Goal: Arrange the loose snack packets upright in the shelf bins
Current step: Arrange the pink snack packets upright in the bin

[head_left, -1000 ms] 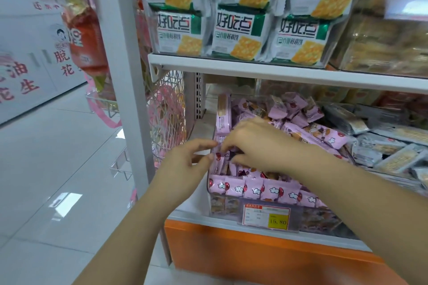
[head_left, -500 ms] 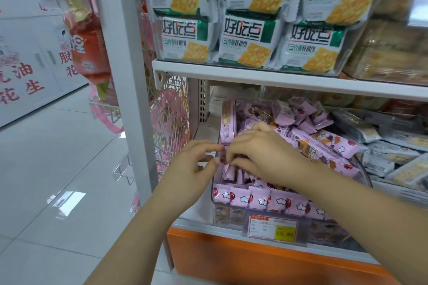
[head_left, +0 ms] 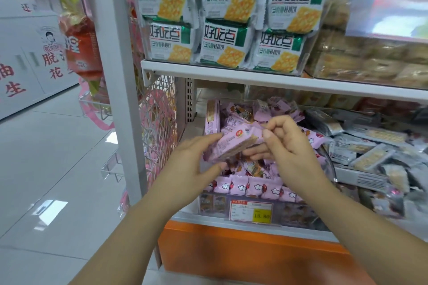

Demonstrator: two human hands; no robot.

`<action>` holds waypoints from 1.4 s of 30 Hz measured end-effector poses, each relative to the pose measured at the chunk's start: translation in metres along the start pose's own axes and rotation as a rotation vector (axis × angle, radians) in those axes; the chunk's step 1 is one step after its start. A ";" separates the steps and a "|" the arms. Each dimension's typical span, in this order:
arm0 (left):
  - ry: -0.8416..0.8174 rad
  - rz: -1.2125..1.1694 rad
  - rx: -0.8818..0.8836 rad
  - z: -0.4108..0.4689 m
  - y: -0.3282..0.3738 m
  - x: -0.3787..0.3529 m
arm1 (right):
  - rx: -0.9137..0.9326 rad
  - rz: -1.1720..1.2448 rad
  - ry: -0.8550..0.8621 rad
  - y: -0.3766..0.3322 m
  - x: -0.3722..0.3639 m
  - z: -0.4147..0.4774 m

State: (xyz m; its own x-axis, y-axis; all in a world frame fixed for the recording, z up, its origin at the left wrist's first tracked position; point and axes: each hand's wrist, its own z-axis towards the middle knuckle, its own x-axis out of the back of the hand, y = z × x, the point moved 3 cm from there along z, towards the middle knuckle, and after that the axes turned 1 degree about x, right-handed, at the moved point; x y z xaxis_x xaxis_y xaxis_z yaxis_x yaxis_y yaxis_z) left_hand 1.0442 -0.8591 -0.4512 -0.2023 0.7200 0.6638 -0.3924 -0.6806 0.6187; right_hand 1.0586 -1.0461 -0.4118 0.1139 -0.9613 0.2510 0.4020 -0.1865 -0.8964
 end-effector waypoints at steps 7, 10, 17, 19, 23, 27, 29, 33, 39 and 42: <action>0.083 0.117 -0.210 0.006 0.021 -0.013 | -0.051 -0.007 -0.066 -0.008 0.013 -0.034; 0.085 0.140 -0.274 0.006 0.032 -0.019 | -0.006 -0.211 -0.047 -0.010 0.026 -0.040; 0.101 0.132 -0.157 0.011 0.022 -0.014 | 0.124 -0.551 0.348 0.004 0.075 -0.028; 0.095 0.160 -0.118 0.011 0.017 -0.011 | 0.133 -0.718 0.387 0.009 0.084 -0.019; 0.110 0.172 -0.089 0.011 0.007 -0.006 | 0.084 -1.044 0.247 0.021 0.085 -0.006; 0.122 0.175 -0.049 0.011 0.002 0.001 | 0.049 -1.089 0.148 0.023 0.081 -0.007; 0.115 0.175 -0.038 0.010 -0.002 0.004 | 0.039 -1.079 0.134 0.022 0.083 -0.008; 0.110 0.139 0.009 0.007 -0.010 0.011 | 0.144 -1.000 0.148 0.004 0.078 -0.006; 0.131 0.111 0.037 0.007 -0.017 0.016 | 0.300 -0.853 -0.277 -0.022 0.015 0.015; 0.117 0.113 0.041 0.007 -0.019 0.015 | 0.325 -0.926 -0.519 -0.016 -0.015 0.031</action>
State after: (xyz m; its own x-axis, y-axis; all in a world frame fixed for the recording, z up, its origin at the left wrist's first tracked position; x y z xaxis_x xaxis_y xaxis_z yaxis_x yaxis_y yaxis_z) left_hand 1.0552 -0.8362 -0.4499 -0.3471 0.6478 0.6782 -0.3252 -0.7614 0.5608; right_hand 1.0787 -1.0225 -0.3896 -0.0184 -0.2620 0.9649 0.7391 -0.6535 -0.1634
